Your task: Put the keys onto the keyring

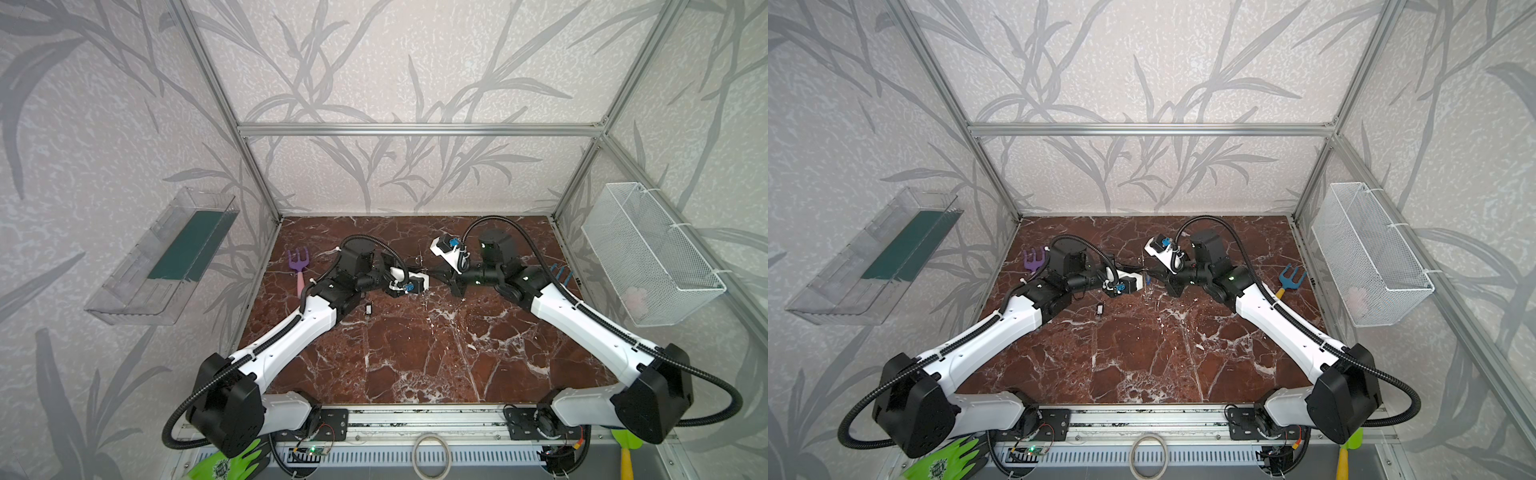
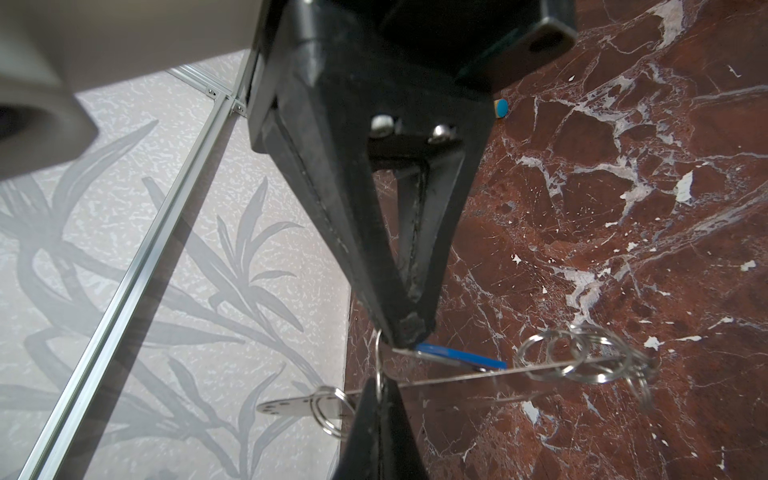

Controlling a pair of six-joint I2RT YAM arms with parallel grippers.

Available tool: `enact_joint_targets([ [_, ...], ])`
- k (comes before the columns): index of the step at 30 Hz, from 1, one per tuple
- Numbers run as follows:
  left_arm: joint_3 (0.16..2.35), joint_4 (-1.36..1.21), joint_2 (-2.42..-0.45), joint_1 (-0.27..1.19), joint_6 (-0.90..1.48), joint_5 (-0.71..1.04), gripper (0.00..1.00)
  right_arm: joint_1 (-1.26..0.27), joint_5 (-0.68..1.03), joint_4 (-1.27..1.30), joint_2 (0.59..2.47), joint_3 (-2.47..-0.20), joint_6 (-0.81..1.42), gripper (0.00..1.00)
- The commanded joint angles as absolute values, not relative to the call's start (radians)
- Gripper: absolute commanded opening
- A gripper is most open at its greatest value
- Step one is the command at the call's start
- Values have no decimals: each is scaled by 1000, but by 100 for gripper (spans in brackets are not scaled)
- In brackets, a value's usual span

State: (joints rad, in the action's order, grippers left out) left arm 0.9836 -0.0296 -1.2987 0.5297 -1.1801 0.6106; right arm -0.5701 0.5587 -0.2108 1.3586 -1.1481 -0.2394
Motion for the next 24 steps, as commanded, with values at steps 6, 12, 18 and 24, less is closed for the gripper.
enact_joint_targets([
  [6,1024,25,-1311,545,-1237,637,0,-567,539,-195,1351,-1166,-234,0],
  [12,1022,45,-1307,546,-1282,664,0,-547,538,-217,1358,-1171,-212,0],
  [18,1024,70,-1299,546,-1310,691,0,-541,529,-233,1367,-1178,-202,0],
  [24,1025,74,-1299,553,-1309,699,0,-538,537,-229,1372,-1186,-180,0],
])
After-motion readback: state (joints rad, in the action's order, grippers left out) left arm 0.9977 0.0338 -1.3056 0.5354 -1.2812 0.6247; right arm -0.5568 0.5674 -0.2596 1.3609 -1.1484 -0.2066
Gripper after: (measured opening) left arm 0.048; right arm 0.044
